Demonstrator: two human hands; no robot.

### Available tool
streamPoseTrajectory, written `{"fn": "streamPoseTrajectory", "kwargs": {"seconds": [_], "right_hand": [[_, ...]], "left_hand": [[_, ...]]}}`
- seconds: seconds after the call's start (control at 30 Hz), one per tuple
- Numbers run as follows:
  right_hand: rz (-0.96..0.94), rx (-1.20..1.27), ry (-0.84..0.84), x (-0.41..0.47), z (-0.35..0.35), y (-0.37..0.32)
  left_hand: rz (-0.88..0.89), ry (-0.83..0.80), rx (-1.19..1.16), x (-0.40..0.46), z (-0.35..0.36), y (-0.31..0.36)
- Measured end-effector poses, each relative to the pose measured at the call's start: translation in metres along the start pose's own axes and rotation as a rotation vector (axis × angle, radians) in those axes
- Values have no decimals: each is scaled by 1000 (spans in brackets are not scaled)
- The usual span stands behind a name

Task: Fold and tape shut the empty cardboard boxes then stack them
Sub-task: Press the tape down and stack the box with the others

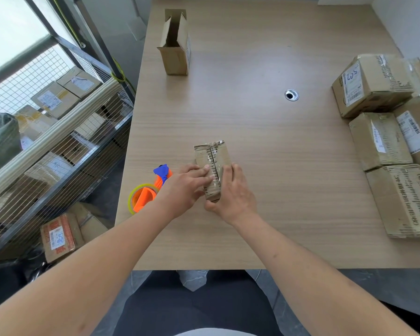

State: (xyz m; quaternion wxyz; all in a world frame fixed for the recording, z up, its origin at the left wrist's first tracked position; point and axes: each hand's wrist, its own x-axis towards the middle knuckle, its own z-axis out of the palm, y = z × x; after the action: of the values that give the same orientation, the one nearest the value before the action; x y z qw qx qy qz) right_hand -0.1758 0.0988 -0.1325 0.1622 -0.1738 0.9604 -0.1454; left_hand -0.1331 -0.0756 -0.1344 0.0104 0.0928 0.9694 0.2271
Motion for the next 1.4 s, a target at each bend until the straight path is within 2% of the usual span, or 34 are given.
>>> {"fn": "streamPoseTrajectory", "kwargs": {"seconds": [0.17, 0.37, 0.6, 0.77, 0.93, 1.4], "right_hand": [[37, -57, -30, 7, -1, -14], [97, -137, -24, 9, 1, -31], [97, -165, -16, 20, 7, -35], [100, -61, 68, 22, 4, -39], [121, 15, 83, 17, -12, -49], [224, 142, 258, 8, -97, -110]], "left_hand": [[60, -16, 104, -3, -2, -8], [-143, 0, 204, -4, -13, -21], [-209, -79, 197, -5, -19, -36], [-220, -98, 210, -7, -23, -38], [-232, -117, 224, -4, -39, -42], [-116, -83, 250, 20, -147, -37]]}}
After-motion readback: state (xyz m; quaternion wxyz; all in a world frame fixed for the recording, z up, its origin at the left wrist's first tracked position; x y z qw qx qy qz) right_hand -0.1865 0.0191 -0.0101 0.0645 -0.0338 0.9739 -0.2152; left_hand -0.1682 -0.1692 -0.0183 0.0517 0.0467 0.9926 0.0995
